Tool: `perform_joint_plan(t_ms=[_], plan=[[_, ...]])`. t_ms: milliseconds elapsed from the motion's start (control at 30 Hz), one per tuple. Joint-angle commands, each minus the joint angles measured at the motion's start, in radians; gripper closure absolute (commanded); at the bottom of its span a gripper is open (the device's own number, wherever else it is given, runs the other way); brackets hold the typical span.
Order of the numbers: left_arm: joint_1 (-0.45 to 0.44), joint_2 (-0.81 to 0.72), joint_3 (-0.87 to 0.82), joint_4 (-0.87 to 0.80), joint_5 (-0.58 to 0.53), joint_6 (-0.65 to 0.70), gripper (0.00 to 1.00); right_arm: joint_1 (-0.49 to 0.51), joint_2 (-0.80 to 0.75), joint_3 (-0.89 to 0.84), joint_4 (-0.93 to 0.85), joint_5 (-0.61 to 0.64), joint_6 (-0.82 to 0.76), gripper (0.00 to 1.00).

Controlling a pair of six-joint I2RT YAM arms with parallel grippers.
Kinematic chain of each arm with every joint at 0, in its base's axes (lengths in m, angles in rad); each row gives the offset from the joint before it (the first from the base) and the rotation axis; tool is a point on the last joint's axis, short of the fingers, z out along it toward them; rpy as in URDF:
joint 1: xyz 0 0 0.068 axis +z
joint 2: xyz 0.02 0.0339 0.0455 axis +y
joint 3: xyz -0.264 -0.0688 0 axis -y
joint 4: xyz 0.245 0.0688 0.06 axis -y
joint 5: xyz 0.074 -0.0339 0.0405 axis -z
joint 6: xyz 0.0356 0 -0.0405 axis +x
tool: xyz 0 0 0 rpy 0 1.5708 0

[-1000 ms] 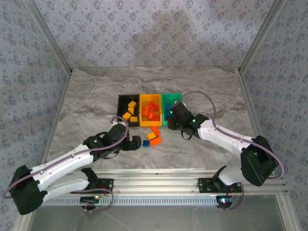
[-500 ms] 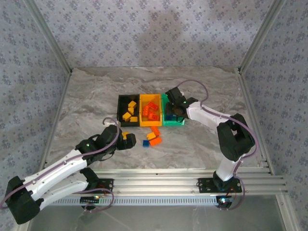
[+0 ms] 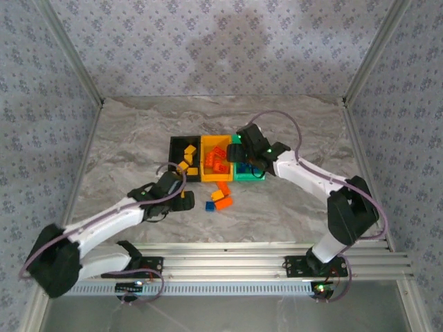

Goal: Sort the legos into containers by color

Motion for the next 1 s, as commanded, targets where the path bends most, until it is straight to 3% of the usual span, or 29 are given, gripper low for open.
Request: perform_joint_plan(t_ms=[0,367,733,967], plan=[[0.026,0.104,0.075,0.042,-0.051,0.066,0.0,0.016,-0.058,-0.048,-0.004,0.014,0.009,0.14],[0.086,0.341,0.105,0.12,0.008,0.077,0.05,0.023,-0.164,-0.096,-0.01,0.024,0.007,0.13],[0.087,0.37,0.096,0.087,0.06,0.079,0.34,0.018,-0.22,-0.157,-0.002,0.038,0.023,0.13],[0.087,0.319,0.068,0.076,0.077,0.068,0.43,0.011,-0.242,-0.173,-0.006,0.036,0.027,0.13]])
